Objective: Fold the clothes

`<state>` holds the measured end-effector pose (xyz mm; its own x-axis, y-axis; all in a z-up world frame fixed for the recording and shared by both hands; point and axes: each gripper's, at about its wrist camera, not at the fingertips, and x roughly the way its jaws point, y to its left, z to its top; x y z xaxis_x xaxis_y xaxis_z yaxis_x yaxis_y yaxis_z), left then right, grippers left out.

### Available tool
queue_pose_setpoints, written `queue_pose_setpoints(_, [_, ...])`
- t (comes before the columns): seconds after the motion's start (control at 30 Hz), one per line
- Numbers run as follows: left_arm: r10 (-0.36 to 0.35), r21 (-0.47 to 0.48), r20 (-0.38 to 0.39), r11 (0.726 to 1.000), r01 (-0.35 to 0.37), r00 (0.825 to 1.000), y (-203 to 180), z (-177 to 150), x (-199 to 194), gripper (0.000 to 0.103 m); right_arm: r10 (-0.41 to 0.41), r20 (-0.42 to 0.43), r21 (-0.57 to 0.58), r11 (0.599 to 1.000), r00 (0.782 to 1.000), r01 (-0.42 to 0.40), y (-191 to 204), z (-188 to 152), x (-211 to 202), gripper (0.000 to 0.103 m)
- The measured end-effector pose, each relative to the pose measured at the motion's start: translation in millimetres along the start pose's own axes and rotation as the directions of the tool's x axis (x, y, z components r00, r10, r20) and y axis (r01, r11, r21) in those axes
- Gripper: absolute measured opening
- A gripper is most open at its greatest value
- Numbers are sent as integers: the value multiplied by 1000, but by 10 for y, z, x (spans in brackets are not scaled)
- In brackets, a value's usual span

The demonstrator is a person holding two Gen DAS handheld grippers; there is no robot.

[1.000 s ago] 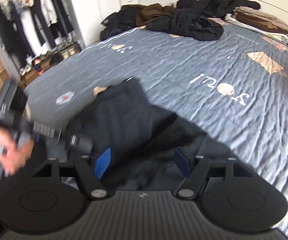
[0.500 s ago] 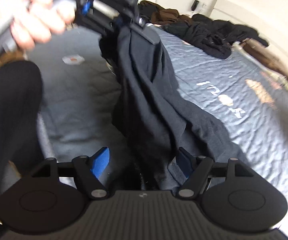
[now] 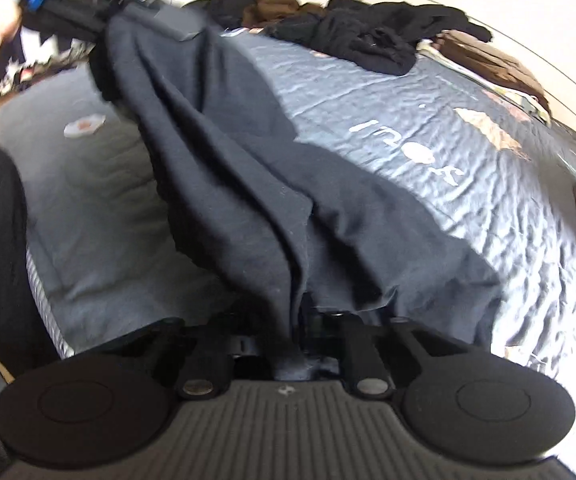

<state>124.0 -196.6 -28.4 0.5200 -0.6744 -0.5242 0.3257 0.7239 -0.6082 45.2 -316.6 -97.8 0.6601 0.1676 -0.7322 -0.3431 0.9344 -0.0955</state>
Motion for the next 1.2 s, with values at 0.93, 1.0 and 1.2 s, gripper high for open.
queue_pose_setpoints(0.93, [-279, 516, 419, 856, 27, 864, -2585, 1240, -1665, 11, -202, 554, 28, 974, 808, 224, -1208, 1848, -2996, 8])
queue_pose_setpoints(1.0, [-292, 529, 438, 849, 19, 850, -2676, 1205, -1838, 11, -180, 572, 16, 978, 800, 209, -1177, 1893, -3154, 8])
queue_pose_setpoints(1.2, [-289, 548, 478, 836, -24, 829, -2795, 1074, -2234, 11, -72, 588, -50, 991, 806, 124, -999, 1952, -3432, 8])
